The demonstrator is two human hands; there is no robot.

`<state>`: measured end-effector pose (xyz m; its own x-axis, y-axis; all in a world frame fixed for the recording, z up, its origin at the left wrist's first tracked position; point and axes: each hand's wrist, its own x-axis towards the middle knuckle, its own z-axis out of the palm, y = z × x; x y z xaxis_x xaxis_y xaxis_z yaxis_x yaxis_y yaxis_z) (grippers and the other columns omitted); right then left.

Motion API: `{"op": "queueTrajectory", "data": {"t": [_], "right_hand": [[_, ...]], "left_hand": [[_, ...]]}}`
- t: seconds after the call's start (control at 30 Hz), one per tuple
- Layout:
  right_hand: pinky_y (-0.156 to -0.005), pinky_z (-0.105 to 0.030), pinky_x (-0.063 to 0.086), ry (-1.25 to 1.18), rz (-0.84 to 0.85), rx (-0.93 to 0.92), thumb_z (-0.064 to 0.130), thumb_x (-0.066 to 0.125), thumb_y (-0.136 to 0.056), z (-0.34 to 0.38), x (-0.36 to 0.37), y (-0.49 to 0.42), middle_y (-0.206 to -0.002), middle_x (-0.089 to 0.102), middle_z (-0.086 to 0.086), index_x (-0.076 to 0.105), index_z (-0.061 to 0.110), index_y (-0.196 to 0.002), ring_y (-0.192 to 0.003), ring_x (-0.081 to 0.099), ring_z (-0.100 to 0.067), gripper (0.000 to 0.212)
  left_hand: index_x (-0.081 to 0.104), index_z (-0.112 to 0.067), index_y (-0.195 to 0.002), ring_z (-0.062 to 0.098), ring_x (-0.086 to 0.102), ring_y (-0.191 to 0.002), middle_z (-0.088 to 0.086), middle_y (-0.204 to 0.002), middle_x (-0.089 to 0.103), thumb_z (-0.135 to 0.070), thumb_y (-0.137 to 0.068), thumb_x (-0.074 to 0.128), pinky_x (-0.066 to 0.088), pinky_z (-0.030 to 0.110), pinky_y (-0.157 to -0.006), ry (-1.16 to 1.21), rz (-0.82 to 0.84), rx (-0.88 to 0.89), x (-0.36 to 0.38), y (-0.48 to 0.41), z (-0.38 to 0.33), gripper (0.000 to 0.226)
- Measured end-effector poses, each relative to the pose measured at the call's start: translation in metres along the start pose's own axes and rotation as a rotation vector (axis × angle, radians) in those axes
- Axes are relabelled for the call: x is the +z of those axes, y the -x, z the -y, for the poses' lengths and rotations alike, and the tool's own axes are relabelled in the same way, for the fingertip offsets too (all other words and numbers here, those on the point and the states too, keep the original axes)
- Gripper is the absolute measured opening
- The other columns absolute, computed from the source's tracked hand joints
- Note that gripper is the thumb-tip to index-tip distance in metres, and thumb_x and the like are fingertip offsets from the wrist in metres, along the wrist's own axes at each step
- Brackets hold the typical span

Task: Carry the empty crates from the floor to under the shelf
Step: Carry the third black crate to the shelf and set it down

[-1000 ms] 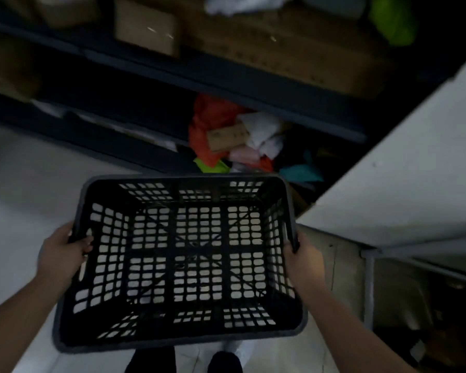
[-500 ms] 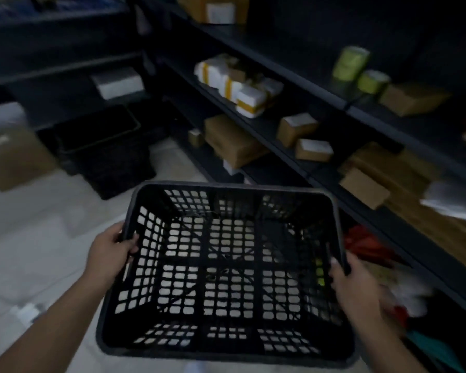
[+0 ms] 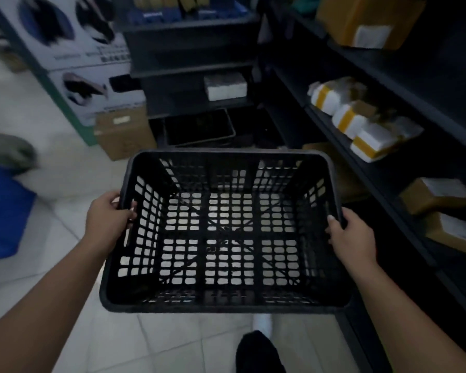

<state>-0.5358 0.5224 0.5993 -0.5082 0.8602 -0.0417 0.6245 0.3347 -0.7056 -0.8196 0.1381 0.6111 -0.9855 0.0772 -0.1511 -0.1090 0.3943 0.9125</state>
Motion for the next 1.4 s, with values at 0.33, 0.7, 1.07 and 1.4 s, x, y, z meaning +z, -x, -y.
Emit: {"op": "queueTrajectory", "data": {"t": [0.33, 0.7, 1.07, 1.4], "right_hand": [[-0.063, -0.031, 0.051, -0.040, 0.152, -0.204, 0.038, 0.053, -0.098, 0.122, 0.088, -0.198, -0.091, 0.071, 0.004, 0.064, 0.029, -0.121, -0.077, 0.067, -0.019, 0.027], [-0.072, -0.043, 0.058, -0.016, 0.184, -0.214, 0.043, 0.052, -0.097, 0.273, 0.224, -0.382, -0.090, 0.071, 0.003, 0.061, 0.027, -0.124, -0.079, 0.068, -0.021, 0.033], [-0.073, -0.045, 0.059, 0.020, 0.170, -0.129, 0.046, 0.050, -0.097, 0.368, 0.342, -0.575, -0.098, 0.071, -0.004, 0.055, 0.029, -0.134, -0.081, 0.068, -0.025, 0.041], [-0.075, -0.047, 0.057, 0.153, 0.306, -0.131, 0.041, 0.046, -0.100, 0.391, 0.471, -0.761, -0.107, 0.070, -0.013, 0.052, 0.019, -0.137, -0.089, 0.067, -0.034, 0.043]], "left_hand": [[0.069, -0.025, -0.106, 0.013, 0.065, -0.065, 0.005, -0.087, 0.072, 0.022, -0.074, 0.057, 0.054, 0.020, -0.049, 0.118, -0.226, -0.051, 0.014, -0.127, -0.053, 0.058], [0.070, -0.027, -0.110, 0.013, 0.063, -0.064, 0.001, -0.084, 0.072, 0.018, -0.078, 0.053, 0.054, 0.031, -0.058, 0.209, -0.229, -0.081, 0.029, -0.396, -0.068, 0.058], [0.064, -0.017, -0.128, 0.013, 0.062, -0.063, 0.000, -0.087, 0.073, 0.014, -0.083, 0.054, 0.048, 0.026, -0.047, 0.125, -0.167, -0.100, 0.104, -0.662, -0.103, 0.056], [0.056, -0.011, -0.138, 0.018, 0.051, -0.060, 0.008, -0.091, 0.065, 0.017, -0.088, 0.048, 0.036, 0.022, -0.042, 0.120, -0.205, -0.281, 0.214, -0.831, -0.079, 0.058]]}}
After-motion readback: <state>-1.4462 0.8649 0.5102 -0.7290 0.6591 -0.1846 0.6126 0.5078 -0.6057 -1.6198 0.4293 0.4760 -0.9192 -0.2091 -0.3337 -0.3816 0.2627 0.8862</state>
